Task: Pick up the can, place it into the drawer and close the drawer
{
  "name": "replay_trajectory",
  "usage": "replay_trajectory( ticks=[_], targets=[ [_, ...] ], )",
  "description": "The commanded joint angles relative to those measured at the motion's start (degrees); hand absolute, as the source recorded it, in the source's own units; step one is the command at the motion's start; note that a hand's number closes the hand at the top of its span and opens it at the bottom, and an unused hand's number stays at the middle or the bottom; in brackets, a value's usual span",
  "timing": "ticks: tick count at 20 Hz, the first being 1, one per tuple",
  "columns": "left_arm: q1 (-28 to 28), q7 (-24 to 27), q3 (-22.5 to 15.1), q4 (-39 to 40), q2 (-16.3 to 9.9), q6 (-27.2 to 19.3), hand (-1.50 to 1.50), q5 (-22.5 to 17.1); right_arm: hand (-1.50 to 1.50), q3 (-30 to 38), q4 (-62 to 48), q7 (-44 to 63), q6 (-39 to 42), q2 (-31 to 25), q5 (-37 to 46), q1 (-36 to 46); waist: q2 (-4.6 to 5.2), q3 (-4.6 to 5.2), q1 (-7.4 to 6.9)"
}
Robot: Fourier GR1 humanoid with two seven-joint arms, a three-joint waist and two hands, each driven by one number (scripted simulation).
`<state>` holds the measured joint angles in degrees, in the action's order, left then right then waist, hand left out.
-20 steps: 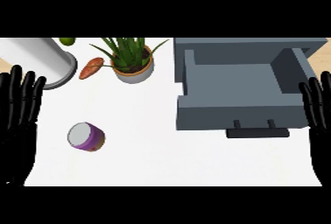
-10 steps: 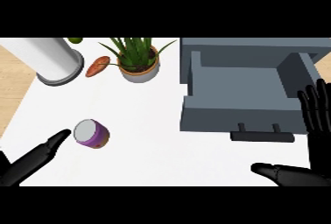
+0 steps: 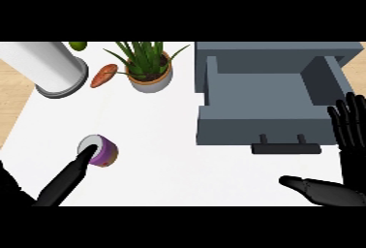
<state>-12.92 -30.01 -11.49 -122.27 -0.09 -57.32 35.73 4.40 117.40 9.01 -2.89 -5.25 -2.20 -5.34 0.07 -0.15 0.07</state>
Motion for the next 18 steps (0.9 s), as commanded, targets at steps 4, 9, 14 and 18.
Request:
replay_trajectory(
  ticks=[4, 9, 14, 18],
  targets=[
    [4.4, -19.5, -6.0, 1.3, 0.1, -5.7, -1.50, 19.2, -1.50, 0.6, -1.3, -1.9, 0.5, 0.3, 0.5, -0.2, -0.07, 0.08, 0.05],
    [4.5, -20.8, -6.0, 4.5, 0.1, -7.5, -1.50, 17.8, -1.50, 3.6, 4.0, 1.3, 2.2, -1.1, -2.9, -3.0, -0.14, 0.14, 0.09],
    [10.6, -17.0, -2.5, 17.6, 0.1, -12.2, -1.50, 11.6, -1.50, 3.8, 2.2, -3.6, 4.6, -0.3, -4.0, -6.0, -0.05, 0.17, 0.40],
    [9.9, -20.6, -9.3, 21.4, 0.1, -19.4, -1.50, 16.4, -1.50, 3.5, 5.5, -0.2, 3.6, -0.4, -2.9, -4.3, -0.10, 0.15, 0.24]
  ],
)
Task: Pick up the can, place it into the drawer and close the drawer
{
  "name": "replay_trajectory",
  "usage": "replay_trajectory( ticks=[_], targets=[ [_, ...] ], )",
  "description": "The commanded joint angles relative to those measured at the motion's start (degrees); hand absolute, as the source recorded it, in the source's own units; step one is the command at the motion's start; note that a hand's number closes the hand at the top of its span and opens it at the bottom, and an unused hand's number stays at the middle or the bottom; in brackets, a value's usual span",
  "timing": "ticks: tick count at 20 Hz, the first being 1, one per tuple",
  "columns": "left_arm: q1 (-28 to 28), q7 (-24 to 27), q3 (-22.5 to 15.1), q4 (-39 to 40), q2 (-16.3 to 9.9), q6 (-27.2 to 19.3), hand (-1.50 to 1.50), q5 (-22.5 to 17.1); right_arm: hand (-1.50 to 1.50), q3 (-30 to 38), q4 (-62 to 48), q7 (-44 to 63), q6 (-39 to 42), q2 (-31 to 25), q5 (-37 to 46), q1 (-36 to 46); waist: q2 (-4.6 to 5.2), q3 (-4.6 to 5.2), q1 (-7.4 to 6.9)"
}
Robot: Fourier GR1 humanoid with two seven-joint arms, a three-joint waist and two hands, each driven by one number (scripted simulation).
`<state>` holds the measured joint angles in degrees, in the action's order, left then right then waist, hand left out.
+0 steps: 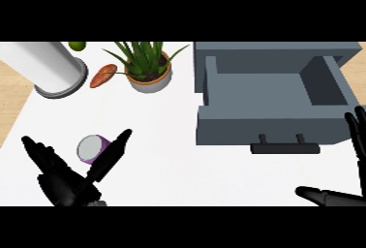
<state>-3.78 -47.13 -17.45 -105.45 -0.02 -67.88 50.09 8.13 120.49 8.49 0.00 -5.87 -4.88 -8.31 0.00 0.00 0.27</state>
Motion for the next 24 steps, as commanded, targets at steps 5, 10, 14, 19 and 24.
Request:
replay_trajectory(
  ticks=[5, 10, 14, 19, 24],
  targets=[
    [2.4, 5.5, -2.9, 12.7, 0.0, -14.2, -1.50, -8.4, -1.50, 4.9, 2.3, 4.5, 1.0, -3.1, -3.2, 2.2, 0.00, 0.05, 0.03],
    [1.8, 11.8, -3.7, 16.0, -1.9, -17.6, -1.50, -17.2, -1.50, 5.1, 0.0, -1.0, 2.6, -1.0, -3.4, -1.1, 0.00, 0.06, -0.01],
    [1.5, 17.7, -1.6, 17.5, -1.1, -17.8, -1.50, -22.5, -1.50, 4.5, 5.9, 5.7, 2.1, -1.5, -4.4, -1.1, -0.06, 0.13, -0.03],
    [4.4, 21.9, 0.0, 20.9, -3.0, -17.9, -1.50, -31.6, -1.50, 4.5, 3.5, 4.4, 1.2, -1.2, -2.7, 1.2, 0.02, 0.25, -0.06],
    [3.0, 27.4, 0.0, 21.8, -2.6, -18.0, -1.50, -36.8, -1.50, 5.8, 7.6, 6.0, 3.1, -1.8, -4.8, -2.7, -0.05, 0.29, 0.17]
  ],
)
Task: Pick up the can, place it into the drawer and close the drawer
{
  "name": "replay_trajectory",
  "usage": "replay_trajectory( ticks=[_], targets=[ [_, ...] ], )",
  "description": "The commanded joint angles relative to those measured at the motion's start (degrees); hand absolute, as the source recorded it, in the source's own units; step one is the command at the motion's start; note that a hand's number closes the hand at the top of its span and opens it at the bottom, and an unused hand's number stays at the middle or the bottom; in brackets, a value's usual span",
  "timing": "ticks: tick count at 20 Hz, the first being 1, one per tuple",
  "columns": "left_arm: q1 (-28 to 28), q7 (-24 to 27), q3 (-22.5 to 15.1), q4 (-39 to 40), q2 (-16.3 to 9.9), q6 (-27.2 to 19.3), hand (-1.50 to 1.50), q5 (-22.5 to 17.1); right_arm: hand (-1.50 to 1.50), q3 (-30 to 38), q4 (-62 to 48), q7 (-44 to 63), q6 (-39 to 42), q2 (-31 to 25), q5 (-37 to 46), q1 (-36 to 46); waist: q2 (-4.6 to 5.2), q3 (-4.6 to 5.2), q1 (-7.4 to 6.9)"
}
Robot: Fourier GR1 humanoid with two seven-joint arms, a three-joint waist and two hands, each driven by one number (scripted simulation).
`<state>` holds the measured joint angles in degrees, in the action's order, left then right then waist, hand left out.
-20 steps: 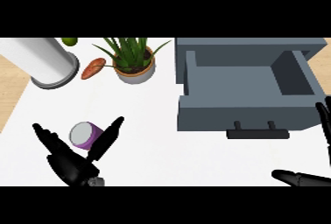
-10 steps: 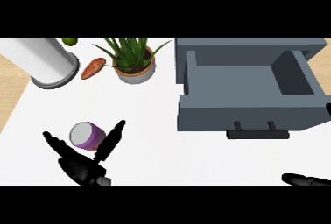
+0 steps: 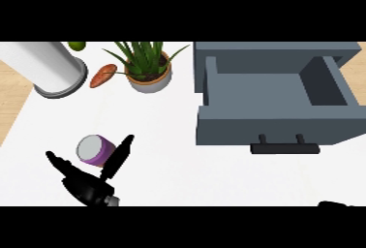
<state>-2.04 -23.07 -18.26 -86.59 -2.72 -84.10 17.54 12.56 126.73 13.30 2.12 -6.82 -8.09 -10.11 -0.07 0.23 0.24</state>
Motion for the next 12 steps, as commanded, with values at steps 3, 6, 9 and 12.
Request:
replay_trajectory(
  ticks=[3, 6, 9, 12],
  targets=[
    [-1.0, 6.3, -0.8, 0.0, 1.1, -1.8, -1.50, -7.1, -1.50, 2.1, -2.1, 0.5, 0.5, -1.7, -0.6, 2.3, 0.04, 0.09, -0.47],
    [-1.2, 9.3, 2.5, 0.4, 1.2, -1.8, -1.50, -8.8, -1.50, 2.3, 1.6, 1.6, 0.3, -0.8, -2.0, 0.4, -0.08, 0.13, -0.23],
    [-2.5, 10.8, 4.5, -1.2, -0.6, 1.5, -1.50, -12.2, -1.50, 0.7, 0.8, -0.8, 2.1, 0.0, -0.3, -2.7, -0.13, 0.13, -0.47],
    [1.1, 14.6, 9.6, 2.3, 1.0, 5.3, -1.50, -16.0, -1.50, 0.3, 0.9, -0.1, 0.5, 0.5, 0.9, -0.2, 0.01, 0.09, -0.32]
  ],
)
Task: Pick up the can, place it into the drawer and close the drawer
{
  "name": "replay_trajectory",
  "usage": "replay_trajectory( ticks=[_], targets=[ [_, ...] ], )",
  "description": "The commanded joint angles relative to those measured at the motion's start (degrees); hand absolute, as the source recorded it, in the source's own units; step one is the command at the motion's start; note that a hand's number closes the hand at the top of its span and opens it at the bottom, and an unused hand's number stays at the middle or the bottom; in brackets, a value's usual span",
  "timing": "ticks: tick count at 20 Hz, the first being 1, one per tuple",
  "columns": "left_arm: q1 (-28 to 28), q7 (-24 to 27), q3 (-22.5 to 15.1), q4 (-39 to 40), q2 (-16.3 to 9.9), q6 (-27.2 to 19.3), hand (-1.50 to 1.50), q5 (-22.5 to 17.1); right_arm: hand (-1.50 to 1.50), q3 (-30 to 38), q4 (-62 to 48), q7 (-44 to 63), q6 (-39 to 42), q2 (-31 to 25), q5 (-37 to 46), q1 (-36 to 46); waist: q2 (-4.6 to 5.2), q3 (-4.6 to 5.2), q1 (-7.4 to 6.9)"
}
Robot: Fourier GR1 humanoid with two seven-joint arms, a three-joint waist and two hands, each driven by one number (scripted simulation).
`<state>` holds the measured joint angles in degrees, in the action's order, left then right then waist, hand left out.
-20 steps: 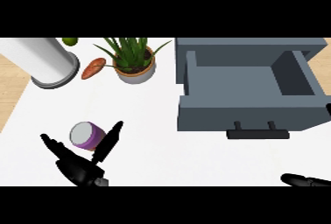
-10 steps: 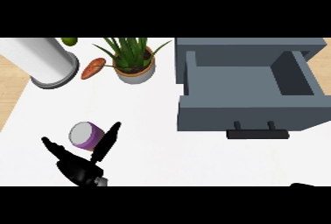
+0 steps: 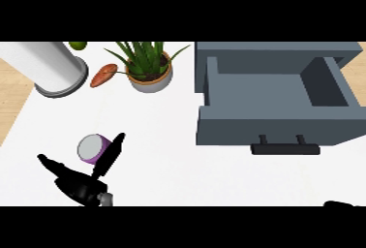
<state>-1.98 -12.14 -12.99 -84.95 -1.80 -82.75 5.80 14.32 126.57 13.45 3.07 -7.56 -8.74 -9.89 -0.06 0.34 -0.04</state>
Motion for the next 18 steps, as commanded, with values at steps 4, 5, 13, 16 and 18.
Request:
replay_trajectory(
  ticks=[4, 5, 13, 16, 18],
  targets=[
    [-1.9, 12.3, 6.6, 0.2, 1.7, 8.3, -1.50, -7.9, -1.50, -1.6, -1.4, -2.0, 0.2, 2.1, 1.5, -1.6, -0.02, 0.01, -0.29],
    [-1.3, 14.1, 7.3, 1.1, 1.8, 10.4, -1.50, -9.7, -1.50, -1.5, -0.1, -0.4, -0.9, 1.2, 2.5, 1.0, 0.01, 0.04, -0.40],
    [3.1, 31.7, 13.6, 11.9, 1.8, 25.2, -1.50, -26.7, -1.50, 1.0, 3.2, 4.2, -0.2, -1.2, -1.0, 1.7, 0.14, -0.01, 0.60],
    [2.0, 40.3, 20.6, 16.0, 1.8, 36.8, 1.50, -31.6, -1.50, 0.6, 1.2, 1.9, -0.6, -0.1, 1.0, 1.9, 0.14, -0.18, 0.13],
    [6.4, 46.3, 22.5, 24.4, 1.8, 40.0, 1.50, -36.4, -1.50, 0.5, 0.0, 1.4, -0.4, 0.4, 0.5, 2.2, 0.29, -0.14, 0.58]
  ],
)
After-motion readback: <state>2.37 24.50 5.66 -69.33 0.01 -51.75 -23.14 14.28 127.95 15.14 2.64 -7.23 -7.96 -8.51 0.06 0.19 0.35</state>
